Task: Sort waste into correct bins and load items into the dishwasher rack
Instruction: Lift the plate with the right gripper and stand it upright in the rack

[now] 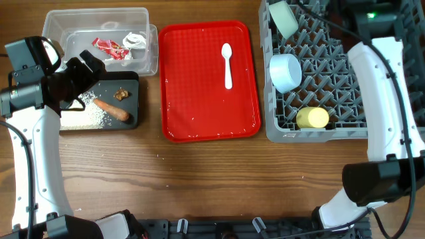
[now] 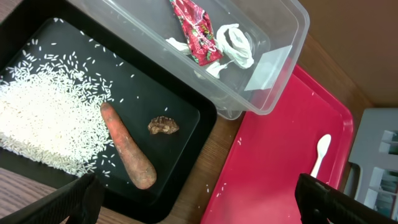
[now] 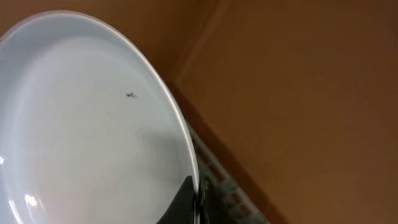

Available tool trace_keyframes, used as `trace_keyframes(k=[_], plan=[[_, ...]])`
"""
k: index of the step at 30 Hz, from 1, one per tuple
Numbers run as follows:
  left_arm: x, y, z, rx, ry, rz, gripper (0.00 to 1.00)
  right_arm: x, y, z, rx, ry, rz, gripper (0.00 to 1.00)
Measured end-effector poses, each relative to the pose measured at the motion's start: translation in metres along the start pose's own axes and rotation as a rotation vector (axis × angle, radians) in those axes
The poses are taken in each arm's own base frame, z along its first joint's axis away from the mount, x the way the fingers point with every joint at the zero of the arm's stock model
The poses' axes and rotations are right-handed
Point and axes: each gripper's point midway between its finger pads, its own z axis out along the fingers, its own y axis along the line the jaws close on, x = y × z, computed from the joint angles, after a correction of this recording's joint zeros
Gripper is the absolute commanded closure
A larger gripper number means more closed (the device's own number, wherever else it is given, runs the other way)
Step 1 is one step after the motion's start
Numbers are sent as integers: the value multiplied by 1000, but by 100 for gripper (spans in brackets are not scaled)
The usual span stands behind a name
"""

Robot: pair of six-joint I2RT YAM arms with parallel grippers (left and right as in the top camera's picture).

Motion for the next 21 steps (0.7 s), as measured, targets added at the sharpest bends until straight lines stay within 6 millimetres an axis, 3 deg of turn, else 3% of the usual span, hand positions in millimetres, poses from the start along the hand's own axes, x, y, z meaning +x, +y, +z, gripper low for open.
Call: trace_keyframes(k=[3,7,16,17,18,21], plan=[[0,0,0,0,0,0,0,-2,13,13,-38,-31,-107,96],[0,0,0,0,-1,0,0,5,48,31,-80,-47,-243,96],[0,0,0,0,0,0,0,46,116,75,-111,1,-473,96],[0,0,0,0,0,0,0,50,121,78,-114,8,-488,86],[0,0,0,0,0,0,0,54,125,81,-117,15,-500,66],[0,0,0,0,0,0,0,59,133,84,-134,19,-504,33]])
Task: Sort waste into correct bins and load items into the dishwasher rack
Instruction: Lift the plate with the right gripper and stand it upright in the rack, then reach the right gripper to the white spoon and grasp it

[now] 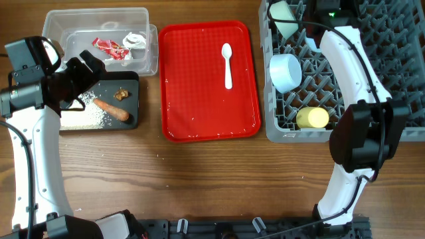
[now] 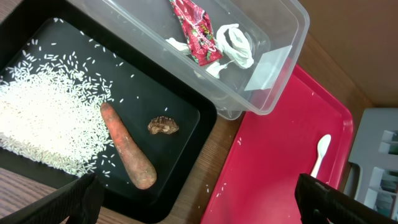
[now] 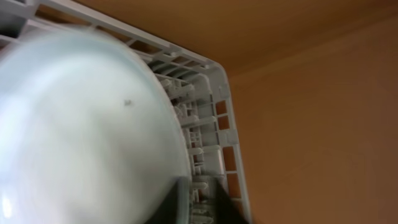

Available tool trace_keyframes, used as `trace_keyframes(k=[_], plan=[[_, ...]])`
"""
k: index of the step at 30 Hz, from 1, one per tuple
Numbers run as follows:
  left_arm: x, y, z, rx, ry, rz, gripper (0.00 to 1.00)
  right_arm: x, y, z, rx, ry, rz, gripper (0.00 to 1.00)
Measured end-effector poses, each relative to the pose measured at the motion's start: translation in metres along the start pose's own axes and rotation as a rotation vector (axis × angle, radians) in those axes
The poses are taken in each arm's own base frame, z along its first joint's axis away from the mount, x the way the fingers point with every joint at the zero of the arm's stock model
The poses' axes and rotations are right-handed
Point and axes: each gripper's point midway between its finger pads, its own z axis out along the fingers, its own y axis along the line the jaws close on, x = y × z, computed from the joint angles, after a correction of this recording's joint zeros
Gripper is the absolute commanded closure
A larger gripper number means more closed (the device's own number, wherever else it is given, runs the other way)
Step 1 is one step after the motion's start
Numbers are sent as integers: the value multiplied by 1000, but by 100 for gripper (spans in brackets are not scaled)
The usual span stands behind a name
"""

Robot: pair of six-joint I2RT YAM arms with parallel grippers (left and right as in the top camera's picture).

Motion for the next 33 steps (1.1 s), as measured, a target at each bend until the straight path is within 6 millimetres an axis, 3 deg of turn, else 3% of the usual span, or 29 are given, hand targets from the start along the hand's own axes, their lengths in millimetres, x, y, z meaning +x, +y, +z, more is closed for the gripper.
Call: trace_keyframes(k=[4,7,9,13,15,18,20,23,27,30,33], plan=[[0,0,0,0,-1,0,0,-3,2,-1,-9,-12,58,18],[0,0,0,0,0,0,0,-6,4,-8,-26,-21,72,18],[0,0,0,0,-1,0,0,-9,7,-25,-77,-39,59,18],[0,0,0,0,-1,0,0,-35,28,-107,-321,-175,73,26],[0,0,0,0,-1,0,0,-56,50,-163,-503,-284,129,28],[0,0,0,0,0,0,0,-75,89,-224,-743,-367,209,32],[0,0,0,0,0,0,0,-78,112,-241,-840,-352,247,38],[0,0,0,0,-1,0,0,-70,169,-246,-946,-260,260,45],[0,0,0,0,-1,0,0,-39,253,-226,-989,-98,203,47],[0,0,0,0,0,0,0,-16,289,-207,-987,6,202,50],[0,0,0,0,0,0,0,-2,306,-188,-974,81,228,55]])
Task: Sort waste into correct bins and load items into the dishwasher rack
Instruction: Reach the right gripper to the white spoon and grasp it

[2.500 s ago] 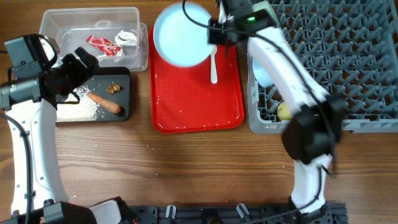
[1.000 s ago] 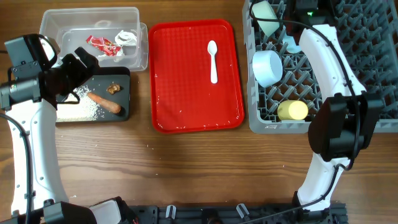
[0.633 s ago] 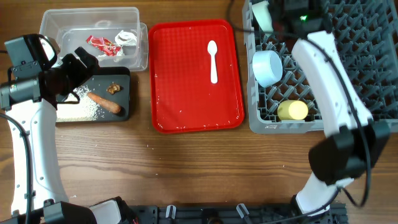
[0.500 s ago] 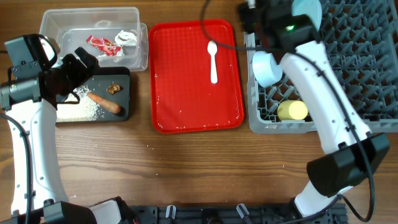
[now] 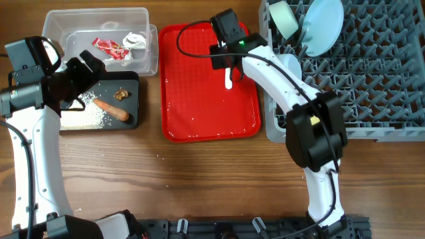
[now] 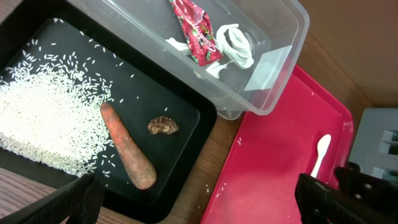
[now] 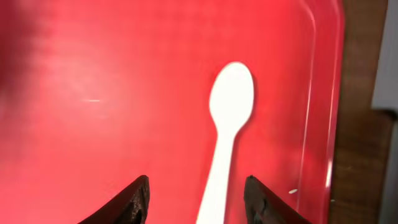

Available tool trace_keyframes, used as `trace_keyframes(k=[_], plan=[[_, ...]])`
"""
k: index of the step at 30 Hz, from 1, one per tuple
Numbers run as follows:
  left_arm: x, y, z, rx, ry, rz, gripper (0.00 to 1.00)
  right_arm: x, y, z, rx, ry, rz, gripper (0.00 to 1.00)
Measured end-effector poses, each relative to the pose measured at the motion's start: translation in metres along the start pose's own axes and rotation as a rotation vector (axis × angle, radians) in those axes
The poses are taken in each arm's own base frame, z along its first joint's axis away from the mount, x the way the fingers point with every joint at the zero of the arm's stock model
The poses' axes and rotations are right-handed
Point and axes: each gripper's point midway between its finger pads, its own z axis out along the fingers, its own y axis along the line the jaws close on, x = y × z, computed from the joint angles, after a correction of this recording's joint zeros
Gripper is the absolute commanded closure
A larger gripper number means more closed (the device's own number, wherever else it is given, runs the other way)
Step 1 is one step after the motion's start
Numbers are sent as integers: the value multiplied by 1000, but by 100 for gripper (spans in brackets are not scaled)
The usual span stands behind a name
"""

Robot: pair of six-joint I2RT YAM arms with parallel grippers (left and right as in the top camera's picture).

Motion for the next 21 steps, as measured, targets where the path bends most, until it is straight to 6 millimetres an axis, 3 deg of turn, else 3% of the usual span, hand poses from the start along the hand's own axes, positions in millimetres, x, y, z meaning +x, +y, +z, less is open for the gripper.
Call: trace_keyframes(k=[5,12,16,21], plan=[[0,0,0,0,0,0,0,8,-13,21,15,31,50,60],[0,0,0,0,0,0,0,25,-11,54,11,69,61,67],[0,0,0,0,0,0,0,20,-9,57,1,46,69,74],[0,0,0,0,0,0,0,19,-9,60,-1,39,75,91]])
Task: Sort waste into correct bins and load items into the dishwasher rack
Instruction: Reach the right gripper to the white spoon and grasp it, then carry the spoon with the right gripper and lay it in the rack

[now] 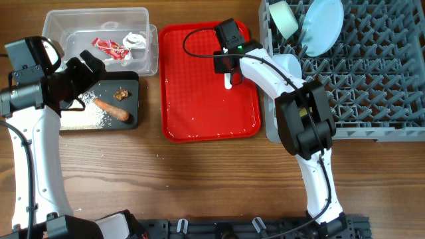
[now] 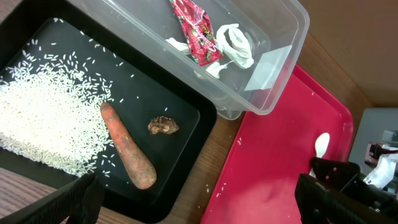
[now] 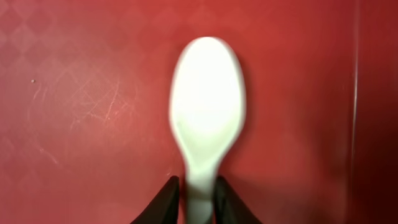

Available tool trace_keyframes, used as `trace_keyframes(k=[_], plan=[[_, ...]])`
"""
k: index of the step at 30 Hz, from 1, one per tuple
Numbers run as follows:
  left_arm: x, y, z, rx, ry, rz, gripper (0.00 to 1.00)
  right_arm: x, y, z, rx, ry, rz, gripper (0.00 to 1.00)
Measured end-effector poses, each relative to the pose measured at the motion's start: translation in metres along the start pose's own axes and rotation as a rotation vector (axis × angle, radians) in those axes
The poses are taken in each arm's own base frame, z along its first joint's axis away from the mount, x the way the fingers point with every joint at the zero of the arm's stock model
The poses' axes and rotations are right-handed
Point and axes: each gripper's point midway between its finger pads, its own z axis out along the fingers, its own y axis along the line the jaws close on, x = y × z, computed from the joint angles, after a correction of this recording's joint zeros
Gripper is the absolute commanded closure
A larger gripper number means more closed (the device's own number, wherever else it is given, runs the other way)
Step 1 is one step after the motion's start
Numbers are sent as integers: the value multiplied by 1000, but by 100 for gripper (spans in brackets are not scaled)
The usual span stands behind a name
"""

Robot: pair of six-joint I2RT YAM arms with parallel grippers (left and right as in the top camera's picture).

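Note:
A white plastic spoon (image 3: 207,106) lies on the red tray (image 1: 199,99). My right gripper (image 3: 196,182) is down on it, its dark fingers (image 3: 171,190) pressed against both sides of the spoon's neck. From overhead the right gripper (image 1: 228,70) covers most of the spoon (image 1: 228,82). The left wrist view shows the spoon's bowl (image 2: 321,144) beside the right arm. My left gripper (image 2: 202,202) hangs wide open with nothing in it, above the edge of the black tray (image 2: 186,106).
The grey dishwasher rack (image 1: 372,86) at the right holds a pale blue plate (image 1: 322,26), a green cup (image 1: 284,18) and a white bowl (image 1: 287,70). A clear bin (image 1: 66,26) holds wrappers. The black tray carries rice (image 2: 43,124), a carrot (image 2: 127,149) and a brown scrap (image 2: 163,126).
My right gripper was open a little above the spoon. It is now lower, with its fingers shut on the spoon's neck. The left arm has not moved.
My right gripper held the pale blue plate at the back of the rack, then over the rack's back rows. Then the plate stood in the rack and the gripper was open over the spoon on the tray. Now it grips the spoon.

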Motion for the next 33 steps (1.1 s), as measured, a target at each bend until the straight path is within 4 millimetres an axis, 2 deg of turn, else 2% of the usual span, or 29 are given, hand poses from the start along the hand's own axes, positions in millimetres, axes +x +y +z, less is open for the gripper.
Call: trace_keyframes(k=[2,15,22,24,27,28,30,33], plan=[[0,0,0,0,0,0,0,0,0,1,0,0,3,96],[0,0,0,0,0,0,0,5,-2,0,8,24,-2,96],[0,0,0,0,0,0,0,14,-6,-15,24,75,-8,96],[0,0,0,0,0,0,0,9,-5,-26,20,63,-7,96],[0,0,0,0,0,0,0,-9,-2,-60,2,8,-2,96],[0,0,0,0,0,0,0,-16,-2,-76,-5,-14,1,96],[0,0,0,0,0,0,0,-33,-6,-120,-23,-70,15,96],[0,0,0,0,-1,0,0,-36,-27,-166,-10,-80,46,96]])
